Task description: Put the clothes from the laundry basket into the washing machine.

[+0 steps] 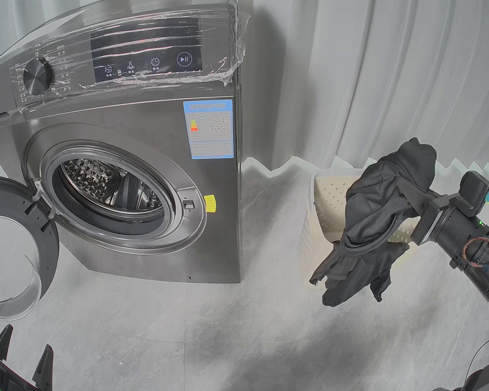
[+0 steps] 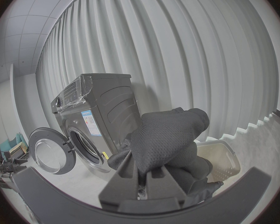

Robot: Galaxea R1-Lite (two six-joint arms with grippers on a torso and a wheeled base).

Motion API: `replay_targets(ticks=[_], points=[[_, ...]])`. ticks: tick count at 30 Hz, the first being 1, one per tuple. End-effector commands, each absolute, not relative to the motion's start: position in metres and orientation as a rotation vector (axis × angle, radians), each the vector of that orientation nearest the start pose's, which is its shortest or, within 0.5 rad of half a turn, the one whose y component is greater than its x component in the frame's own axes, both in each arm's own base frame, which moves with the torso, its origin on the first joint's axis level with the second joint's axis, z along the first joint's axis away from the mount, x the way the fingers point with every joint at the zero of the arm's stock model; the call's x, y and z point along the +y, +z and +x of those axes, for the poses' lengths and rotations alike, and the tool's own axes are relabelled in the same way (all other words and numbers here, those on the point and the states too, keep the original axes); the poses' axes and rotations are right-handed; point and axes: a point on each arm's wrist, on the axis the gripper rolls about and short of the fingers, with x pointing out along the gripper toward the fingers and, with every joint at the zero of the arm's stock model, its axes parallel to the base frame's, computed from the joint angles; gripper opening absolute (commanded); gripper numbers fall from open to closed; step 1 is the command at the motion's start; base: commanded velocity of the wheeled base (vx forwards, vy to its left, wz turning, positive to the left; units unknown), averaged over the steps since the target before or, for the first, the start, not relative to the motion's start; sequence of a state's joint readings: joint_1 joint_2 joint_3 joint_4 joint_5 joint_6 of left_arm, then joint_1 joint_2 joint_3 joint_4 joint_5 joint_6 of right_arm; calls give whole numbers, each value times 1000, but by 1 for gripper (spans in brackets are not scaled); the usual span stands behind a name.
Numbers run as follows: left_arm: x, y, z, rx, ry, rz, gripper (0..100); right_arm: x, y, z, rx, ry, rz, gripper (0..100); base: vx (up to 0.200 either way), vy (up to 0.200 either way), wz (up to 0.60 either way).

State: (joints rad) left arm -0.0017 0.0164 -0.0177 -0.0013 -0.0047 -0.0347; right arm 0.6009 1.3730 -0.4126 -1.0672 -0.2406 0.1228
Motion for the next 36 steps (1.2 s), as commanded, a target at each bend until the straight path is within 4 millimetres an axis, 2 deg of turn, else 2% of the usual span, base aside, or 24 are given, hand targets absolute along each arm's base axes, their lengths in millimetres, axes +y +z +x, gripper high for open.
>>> replay_targets(ticks=[1, 9, 36], points=[[0, 76, -23, -3, -6, -35, 100, 111, 204, 172, -72, 366, 164, 0, 0, 0, 0], [0, 76, -23, -3, -6, -34, 100, 111, 202, 172, -62, 365, 161, 0, 0, 0, 0], [0, 76, -23, -3, -6, -35, 100, 113, 200, 173, -53, 368, 168, 0, 0, 200, 0]])
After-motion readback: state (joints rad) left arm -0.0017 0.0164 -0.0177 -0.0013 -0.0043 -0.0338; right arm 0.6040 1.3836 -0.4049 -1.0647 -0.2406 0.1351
